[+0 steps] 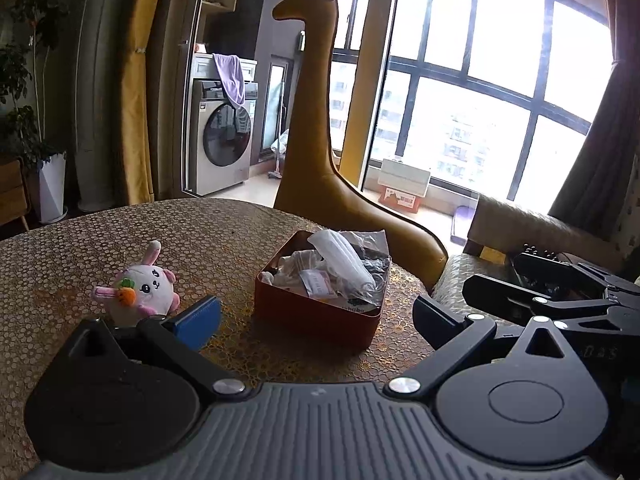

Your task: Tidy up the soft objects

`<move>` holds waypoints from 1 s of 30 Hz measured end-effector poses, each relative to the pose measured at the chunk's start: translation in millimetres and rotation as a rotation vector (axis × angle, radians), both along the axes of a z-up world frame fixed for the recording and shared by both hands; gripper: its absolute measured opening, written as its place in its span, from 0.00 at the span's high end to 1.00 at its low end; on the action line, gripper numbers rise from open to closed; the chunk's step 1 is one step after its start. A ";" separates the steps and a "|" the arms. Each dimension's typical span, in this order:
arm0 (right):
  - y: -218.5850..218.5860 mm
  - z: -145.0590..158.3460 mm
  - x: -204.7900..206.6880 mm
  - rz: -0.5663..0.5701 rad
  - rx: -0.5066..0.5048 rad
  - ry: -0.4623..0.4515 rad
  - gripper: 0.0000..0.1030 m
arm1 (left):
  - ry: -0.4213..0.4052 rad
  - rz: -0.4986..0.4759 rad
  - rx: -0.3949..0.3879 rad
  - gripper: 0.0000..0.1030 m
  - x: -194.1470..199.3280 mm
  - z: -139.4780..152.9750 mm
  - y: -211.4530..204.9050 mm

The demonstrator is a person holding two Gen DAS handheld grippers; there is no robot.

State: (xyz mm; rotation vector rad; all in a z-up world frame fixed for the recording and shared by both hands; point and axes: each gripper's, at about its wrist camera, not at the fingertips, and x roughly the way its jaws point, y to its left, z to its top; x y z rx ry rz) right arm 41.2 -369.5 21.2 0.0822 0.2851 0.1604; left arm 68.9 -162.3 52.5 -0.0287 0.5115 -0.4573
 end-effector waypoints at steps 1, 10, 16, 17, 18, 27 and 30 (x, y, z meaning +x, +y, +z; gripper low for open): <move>0.0 -0.1 0.2 -0.004 -0.002 0.004 0.00 | -0.003 0.001 0.004 0.00 -0.6 -0.1 -0.1; 3.1 -1.9 0.5 -0.018 0.000 0.013 0.00 | -0.001 0.003 0.008 0.00 -0.4 -2.6 1.6; 3.4 -2.8 2.9 -0.023 -0.003 0.021 0.00 | 0.010 0.002 -0.003 0.00 2.4 -4.9 3.7; 2.8 -3.9 2.5 -0.025 -0.002 0.022 0.00 | 0.012 0.002 -0.007 0.00 2.5 -5.1 3.7; 2.4 -4.2 2.9 -0.027 0.003 0.025 0.00 | 0.012 0.000 -0.009 0.00 2.7 -5.4 4.0; 0.8 -6.0 2.4 -0.035 0.011 0.032 0.00 | 0.005 0.001 -0.004 0.00 1.9 -6.2 1.8; 0.1 -6.0 3.1 -0.034 0.011 0.036 0.00 | 0.006 -0.001 -0.003 0.00 2.0 -6.7 1.5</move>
